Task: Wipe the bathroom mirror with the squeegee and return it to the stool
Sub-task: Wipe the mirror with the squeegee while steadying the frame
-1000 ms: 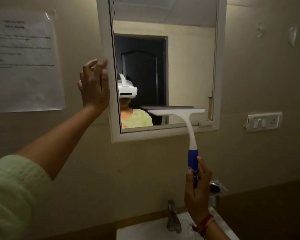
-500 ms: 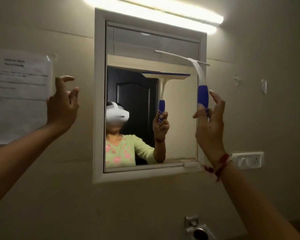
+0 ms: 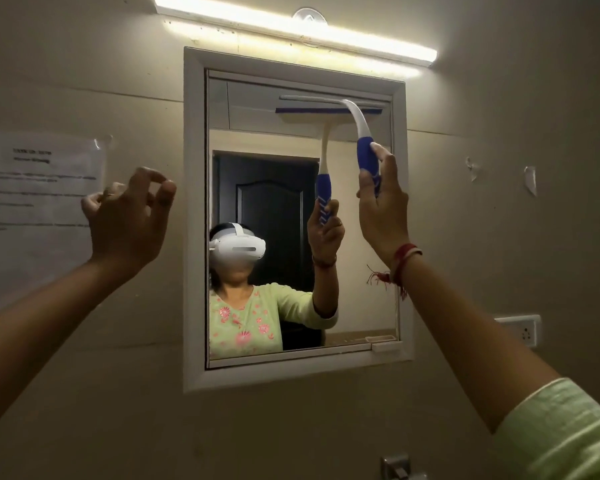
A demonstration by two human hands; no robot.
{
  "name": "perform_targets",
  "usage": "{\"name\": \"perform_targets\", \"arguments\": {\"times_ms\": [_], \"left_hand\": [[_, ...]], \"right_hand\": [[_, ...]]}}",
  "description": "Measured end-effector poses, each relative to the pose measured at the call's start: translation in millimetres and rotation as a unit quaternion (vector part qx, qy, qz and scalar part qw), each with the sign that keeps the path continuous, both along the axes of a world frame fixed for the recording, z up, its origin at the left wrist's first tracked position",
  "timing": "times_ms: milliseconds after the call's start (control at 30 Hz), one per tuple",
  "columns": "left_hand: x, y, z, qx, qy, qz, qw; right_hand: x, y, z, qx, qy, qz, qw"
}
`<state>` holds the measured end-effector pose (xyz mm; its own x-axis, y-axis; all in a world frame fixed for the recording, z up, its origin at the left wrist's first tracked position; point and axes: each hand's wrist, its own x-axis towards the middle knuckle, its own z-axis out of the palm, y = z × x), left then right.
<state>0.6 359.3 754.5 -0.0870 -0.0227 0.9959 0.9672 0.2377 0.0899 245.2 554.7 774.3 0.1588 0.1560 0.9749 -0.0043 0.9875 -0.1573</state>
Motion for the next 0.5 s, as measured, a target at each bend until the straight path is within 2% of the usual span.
{"name": "perform_targets", "arguments": {"times_ms": [100,267,500], "left_hand": [[-7,1,-5,-0.078,0.024,0.054,0.995],[-16,12,-19,-0.203,0.049,0.088,0.974],[-27,10,-29,-0.227,0.081,0.073,0.968]], "right_hand": [[0,7,6,-0.003,0.0,-0.012,1.0],[-2,11,17,-0.008,0.02,-0.009,1.0],[-5,13,12,0.007,0.017,-0.035,0.999]]}}
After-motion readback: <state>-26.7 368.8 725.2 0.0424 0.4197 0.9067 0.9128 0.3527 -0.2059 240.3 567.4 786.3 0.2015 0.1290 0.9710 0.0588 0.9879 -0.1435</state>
